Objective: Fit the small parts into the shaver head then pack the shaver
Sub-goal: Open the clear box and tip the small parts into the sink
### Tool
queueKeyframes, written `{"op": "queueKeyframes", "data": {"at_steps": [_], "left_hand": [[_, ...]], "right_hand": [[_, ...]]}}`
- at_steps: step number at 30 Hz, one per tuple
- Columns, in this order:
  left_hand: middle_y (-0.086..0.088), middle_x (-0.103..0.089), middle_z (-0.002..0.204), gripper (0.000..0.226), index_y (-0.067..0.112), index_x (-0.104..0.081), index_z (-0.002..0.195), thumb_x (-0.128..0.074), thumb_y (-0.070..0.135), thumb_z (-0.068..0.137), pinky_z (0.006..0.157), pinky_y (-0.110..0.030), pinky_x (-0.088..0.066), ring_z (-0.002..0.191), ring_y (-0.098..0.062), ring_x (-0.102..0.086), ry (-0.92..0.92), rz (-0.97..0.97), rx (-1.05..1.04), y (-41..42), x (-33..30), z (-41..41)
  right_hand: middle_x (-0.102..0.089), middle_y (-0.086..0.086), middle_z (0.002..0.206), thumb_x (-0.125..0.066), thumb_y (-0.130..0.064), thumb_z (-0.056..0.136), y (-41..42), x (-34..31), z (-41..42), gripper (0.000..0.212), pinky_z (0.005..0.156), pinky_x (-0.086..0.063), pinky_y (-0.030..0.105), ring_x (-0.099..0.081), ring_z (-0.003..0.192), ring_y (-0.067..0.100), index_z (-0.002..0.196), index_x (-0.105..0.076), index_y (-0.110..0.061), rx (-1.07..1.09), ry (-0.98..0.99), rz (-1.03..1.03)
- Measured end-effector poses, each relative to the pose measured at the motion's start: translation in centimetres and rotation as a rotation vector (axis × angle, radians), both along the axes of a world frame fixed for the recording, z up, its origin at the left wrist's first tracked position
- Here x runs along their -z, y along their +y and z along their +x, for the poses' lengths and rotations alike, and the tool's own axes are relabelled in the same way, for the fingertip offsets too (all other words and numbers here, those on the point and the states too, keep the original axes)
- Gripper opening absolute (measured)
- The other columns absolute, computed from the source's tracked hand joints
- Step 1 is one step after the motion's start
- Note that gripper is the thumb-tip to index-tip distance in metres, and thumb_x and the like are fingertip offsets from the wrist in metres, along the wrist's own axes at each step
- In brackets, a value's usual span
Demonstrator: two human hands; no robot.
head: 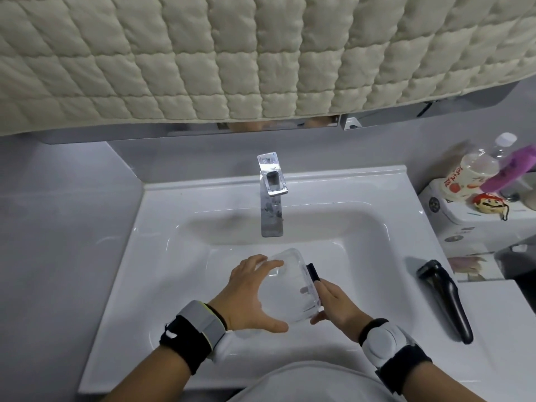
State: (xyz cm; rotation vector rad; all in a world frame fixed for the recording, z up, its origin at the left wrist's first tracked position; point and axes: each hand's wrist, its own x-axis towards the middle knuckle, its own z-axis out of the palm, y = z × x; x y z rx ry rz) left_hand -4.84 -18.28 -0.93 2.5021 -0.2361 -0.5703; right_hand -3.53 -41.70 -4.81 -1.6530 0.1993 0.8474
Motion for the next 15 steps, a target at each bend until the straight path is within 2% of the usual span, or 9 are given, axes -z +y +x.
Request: {"op": "queueKeyframes", "data": {"at_steps": [3,5,8,12,15], "left_hand": [[0.017,-0.017,0.145,0.113,0.067,-0.013,0.132,-0.076,0.078,0.039,0.110,-0.039,-0.030,0.135,-0.017,-0.021,0.004,0.004,-0.044,2.5,-0.4,0.0],[0.017,-0.021,0.143,0.113,0.064,-0.016,0.133,-0.073,0.083,0.037,0.111,-0.037,-0.028,0.133,-0.014,-0.024,-0.012,0.029,-0.093,5.1,-0.7,0.1],[0.017,-0.028,0.135,0.115,0.055,-0.024,0.136,-0.071,0.086,0.035,0.111,-0.035,-0.025,0.132,-0.011,-0.028,-0.049,0.072,-0.213,8.9,-0.8,1.1],[-0.003,-0.036,0.142,0.117,0.043,-0.033,0.139,-0.075,0.079,0.037,0.110,-0.044,-0.030,0.133,-0.025,-0.034,-0.065,0.180,-0.475,14.6,-0.1,4.2],[-0.009,-0.036,0.143,0.118,0.039,-0.031,0.140,-0.076,0.079,0.038,0.108,-0.048,-0.033,0.132,-0.032,-0.035,-0.003,0.226,-0.650,18.1,0.8,7.4]], "right_hand": [[-0.058,0.024,0.103,-0.030,-0.022,0.108,0.8,0.7,0.1,0.040,0.063,-0.060,0.033,-0.059,0.084,0.027,0.112,-0.059,0.005,-0.015,0.009,-0.025],[-0.058,0.029,0.112,-0.031,-0.021,0.108,1.6,1.0,0.3,0.037,0.060,-0.059,0.032,-0.059,0.085,0.028,0.110,-0.059,0.004,-0.017,0.013,-0.039],[-0.060,0.023,0.120,-0.033,-0.022,0.108,2.1,1.2,0.2,0.034,0.062,-0.060,0.033,-0.065,0.083,0.024,0.106,-0.062,-0.005,-0.003,0.024,-0.033],[-0.062,0.012,0.121,-0.034,-0.023,0.109,3.4,0.8,0.2,0.033,0.066,-0.062,0.037,-0.068,0.087,0.025,0.111,-0.062,-0.006,0.049,0.068,0.014],[-0.062,0.015,0.122,-0.039,-0.023,0.107,4.2,0.3,0.3,0.031,0.068,-0.062,0.040,-0.068,0.090,0.029,0.112,-0.063,-0.003,0.114,0.105,0.052]]}}
